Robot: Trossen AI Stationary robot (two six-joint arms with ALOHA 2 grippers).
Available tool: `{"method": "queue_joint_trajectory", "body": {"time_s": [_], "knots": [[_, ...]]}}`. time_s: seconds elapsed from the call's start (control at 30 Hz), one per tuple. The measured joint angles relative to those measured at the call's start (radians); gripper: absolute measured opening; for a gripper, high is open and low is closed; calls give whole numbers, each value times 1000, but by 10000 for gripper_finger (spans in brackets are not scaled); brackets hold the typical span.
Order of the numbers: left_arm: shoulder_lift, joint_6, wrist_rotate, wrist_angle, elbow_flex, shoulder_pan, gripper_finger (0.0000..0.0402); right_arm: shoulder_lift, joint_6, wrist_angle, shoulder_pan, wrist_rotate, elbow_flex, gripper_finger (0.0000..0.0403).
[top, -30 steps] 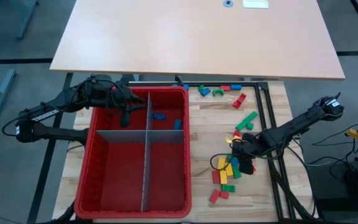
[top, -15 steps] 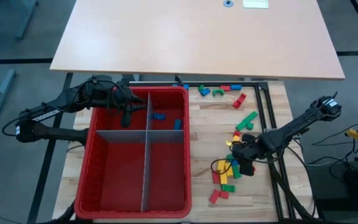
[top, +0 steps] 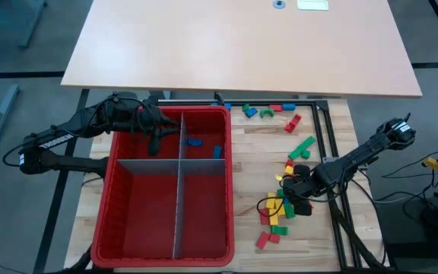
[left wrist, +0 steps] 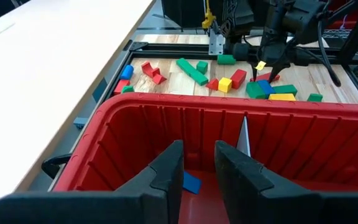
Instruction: Sort blocks
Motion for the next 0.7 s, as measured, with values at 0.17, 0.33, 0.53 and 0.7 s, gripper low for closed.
{"method": "queue_joint_trajectory", "body": {"time_s": [0.17, 0.33, 0.53, 0.7], "knots": [[0, 2, 0, 0, 0, 0, 86, 21, -3, 11, 2, 0, 1, 208], [0, 3, 0, 0, -1, 0, 84, 39, -13, 40, 11, 6, 2, 245], [0, 4, 0, 0, -1, 0, 78, 57, -25, 56, 18, -1, 35, 263], [0, 4, 0, 0, -1, 0, 81, 82, -25, 55, 17, -4, 50, 251]]}}
